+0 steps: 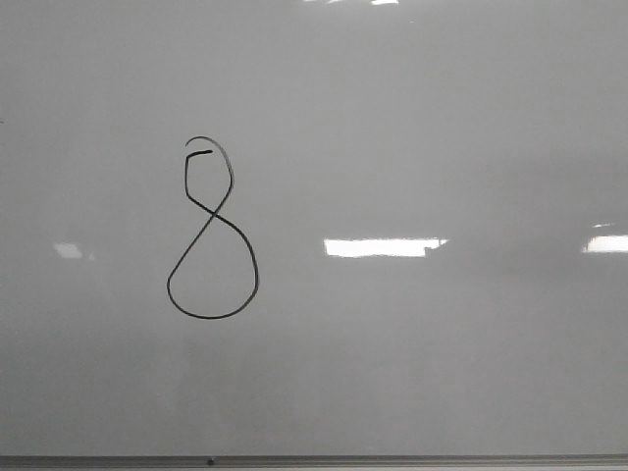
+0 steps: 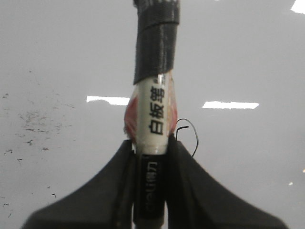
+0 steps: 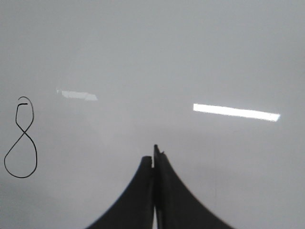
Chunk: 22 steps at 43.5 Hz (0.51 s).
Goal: Write number 8 on whiteboard
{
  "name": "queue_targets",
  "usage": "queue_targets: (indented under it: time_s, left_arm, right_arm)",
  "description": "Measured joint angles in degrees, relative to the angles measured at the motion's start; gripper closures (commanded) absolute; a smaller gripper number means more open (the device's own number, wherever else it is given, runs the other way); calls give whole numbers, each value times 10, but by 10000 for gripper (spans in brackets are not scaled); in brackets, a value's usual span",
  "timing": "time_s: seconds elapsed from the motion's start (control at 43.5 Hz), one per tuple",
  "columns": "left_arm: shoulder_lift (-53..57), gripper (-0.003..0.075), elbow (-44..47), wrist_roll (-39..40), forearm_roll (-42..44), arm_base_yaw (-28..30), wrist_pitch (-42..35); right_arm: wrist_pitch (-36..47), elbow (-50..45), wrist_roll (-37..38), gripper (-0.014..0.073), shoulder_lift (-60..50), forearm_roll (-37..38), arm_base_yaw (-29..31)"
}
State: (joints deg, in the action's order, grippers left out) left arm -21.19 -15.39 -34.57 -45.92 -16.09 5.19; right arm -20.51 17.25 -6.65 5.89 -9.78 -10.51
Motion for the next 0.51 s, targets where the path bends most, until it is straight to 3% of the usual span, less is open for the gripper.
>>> queue_targets:
  time_s: [0.092, 0.276, 0.345, 0.506]
  left_arm:
    - [0, 660, 4, 64, 79, 0, -1]
    - [-18, 660, 22, 458, 422, 1, -14]
    - [-32, 660, 32, 547, 495, 6, -27]
    - [-97, 660, 45, 620, 578, 40, -43]
  right_arm:
    - [0, 0, 0, 661, 0, 0, 0]
    - [1, 0, 0, 661, 0, 0, 0]
    - [1, 0, 0, 661, 0, 0, 0]
    - [1, 0, 0, 661, 0, 0, 0]
